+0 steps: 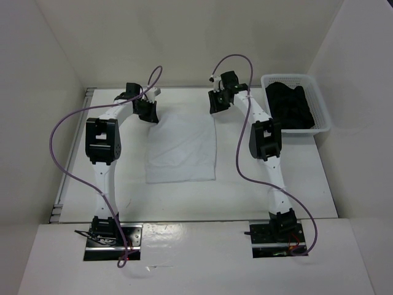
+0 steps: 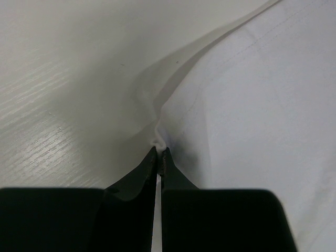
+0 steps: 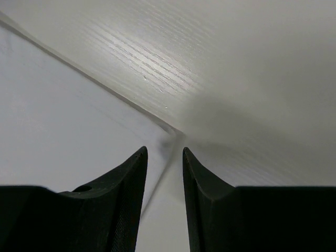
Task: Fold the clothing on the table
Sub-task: Fold the skirt
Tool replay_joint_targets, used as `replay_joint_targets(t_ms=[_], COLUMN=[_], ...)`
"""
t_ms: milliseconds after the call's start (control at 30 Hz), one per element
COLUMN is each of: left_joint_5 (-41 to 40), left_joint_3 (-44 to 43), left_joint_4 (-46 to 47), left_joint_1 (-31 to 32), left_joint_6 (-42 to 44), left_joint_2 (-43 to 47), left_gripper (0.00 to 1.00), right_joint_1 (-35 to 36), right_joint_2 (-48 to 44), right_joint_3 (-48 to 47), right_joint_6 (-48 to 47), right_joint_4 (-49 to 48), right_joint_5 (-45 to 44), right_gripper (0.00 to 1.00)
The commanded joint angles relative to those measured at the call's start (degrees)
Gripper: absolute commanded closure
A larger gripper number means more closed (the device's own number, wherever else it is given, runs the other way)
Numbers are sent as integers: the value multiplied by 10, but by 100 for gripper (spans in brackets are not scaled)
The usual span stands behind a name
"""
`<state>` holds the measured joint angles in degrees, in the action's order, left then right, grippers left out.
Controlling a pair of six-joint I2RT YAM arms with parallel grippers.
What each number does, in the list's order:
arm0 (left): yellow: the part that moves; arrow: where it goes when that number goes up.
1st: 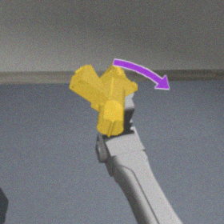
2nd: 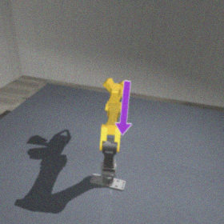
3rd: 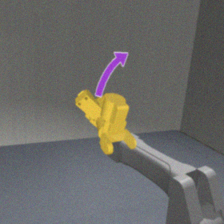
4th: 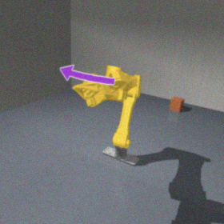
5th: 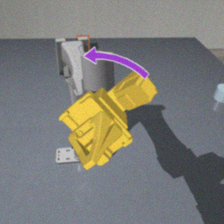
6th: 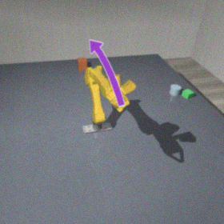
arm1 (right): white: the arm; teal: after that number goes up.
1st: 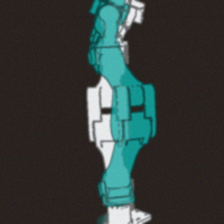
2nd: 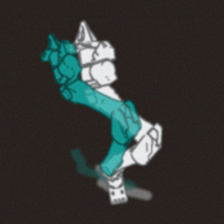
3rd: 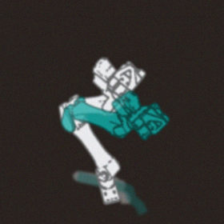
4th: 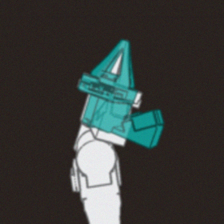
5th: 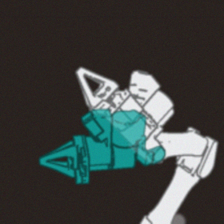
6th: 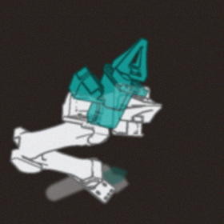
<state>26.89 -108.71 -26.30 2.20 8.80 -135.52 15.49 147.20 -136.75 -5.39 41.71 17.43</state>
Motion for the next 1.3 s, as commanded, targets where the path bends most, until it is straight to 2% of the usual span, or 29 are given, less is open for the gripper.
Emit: replay_joint_targets(t_ms=[0,267,500,967,1100,1133,1200,1267], left_joint_5=[-25,-25,-25,-25,-25,-25,-25,-31], left_joint_3=[25,25,31,36,36,41,41,46], left_joint_4=[-47,-47,-47,-47,-47,-47,-47,-47], left_joint_1=[3,3,3,8,8,8,8,8], left_joint_6=[10,10,15,15,15,15,15,15], left_joint_2=[-4,-4,-4,2,7,7,13,19], left_gripper=[97,97,97,97,97,97,98,98], right_joint_1=[-3,-3,-3,13,18,18,18,18], right_joint_2=[19,37,42,85,85,85,80,57], right_joint_3=[-38,-55,-55,-112,-117,-117,-110,-90], right_joint_6=[5,5,5,5,-1,-1,-1,-1], right_joint_4=[20,25,30,48,54,54,59,59], right_joint_5=[12,12,23,18,18,13,13,7], right_gripper=[62,63,69,71,82,90,99,100])
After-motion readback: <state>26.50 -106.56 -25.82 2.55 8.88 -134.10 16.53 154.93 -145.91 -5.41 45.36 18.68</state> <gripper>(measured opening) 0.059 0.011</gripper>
